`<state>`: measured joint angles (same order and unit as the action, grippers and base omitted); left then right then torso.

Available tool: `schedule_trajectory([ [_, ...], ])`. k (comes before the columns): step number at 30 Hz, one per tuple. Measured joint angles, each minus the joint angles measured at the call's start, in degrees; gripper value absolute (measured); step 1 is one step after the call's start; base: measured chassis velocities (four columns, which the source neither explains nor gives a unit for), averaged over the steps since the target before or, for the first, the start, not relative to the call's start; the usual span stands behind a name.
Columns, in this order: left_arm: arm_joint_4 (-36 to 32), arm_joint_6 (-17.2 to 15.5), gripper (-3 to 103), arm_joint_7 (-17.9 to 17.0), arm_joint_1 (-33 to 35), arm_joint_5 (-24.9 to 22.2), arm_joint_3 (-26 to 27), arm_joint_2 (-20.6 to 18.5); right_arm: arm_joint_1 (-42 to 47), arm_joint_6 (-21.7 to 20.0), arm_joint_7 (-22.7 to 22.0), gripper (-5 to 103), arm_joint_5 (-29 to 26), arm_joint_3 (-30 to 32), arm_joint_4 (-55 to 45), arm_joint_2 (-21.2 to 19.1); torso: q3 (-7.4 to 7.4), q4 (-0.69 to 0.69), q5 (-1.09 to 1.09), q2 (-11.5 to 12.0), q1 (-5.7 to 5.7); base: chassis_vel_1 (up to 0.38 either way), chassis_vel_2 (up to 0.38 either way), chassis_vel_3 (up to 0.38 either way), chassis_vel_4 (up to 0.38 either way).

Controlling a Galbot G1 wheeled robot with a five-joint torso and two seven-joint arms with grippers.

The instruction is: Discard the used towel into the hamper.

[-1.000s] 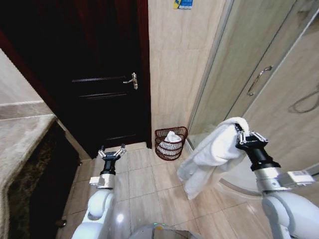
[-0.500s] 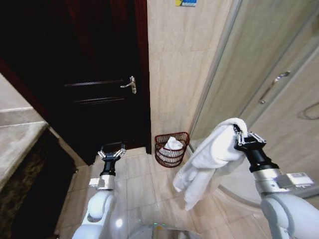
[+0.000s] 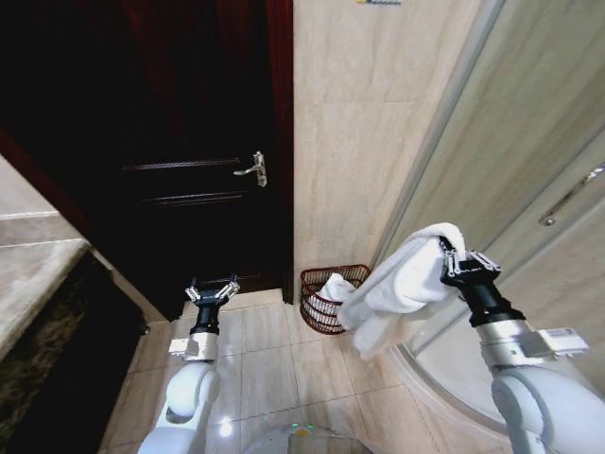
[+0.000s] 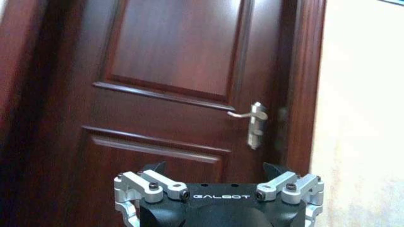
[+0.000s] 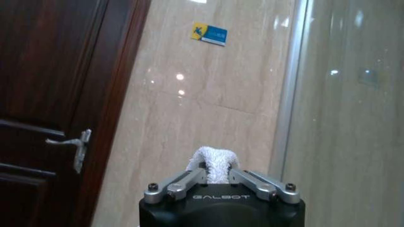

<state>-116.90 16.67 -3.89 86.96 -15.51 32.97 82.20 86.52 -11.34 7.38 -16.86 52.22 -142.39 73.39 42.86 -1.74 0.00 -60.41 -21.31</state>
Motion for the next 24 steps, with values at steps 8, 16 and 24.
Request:
schedule_trajectory([
  [8, -0.1, 0.3, 100, -0.2, 0.1, 1.1, 0.1, 0.1, -2.2, 0.0, -0.9, 3, -0.9, 0.2, 1.4, -1.3, 0.01, 0.01, 0.00, 0.0, -0.03, 0.026, 0.019, 0.018, 0.021],
  [16, -0.9, -0.1, 100, -0.2, 0.4, 1.4, 0.3, 0.0, -3.5, -0.1, -0.5, 3, -0.9, -1.5, 1.6, -1.3, 0.00, 0.00, 0.00, 0.0, -0.02, 0.000, 0.000, 0.000, 0.000],
  [24, -1.4, -0.6, 100, -0.7, 0.8, 2.3, 0.4, 0.8, -8.0, -1.1, -4.1, 3, -1.8, -5.8, 3.1, -2.0, 0.01, 0.01, 0.00, 0.0, -0.04, -0.018, 0.012, 0.018, -0.022],
])
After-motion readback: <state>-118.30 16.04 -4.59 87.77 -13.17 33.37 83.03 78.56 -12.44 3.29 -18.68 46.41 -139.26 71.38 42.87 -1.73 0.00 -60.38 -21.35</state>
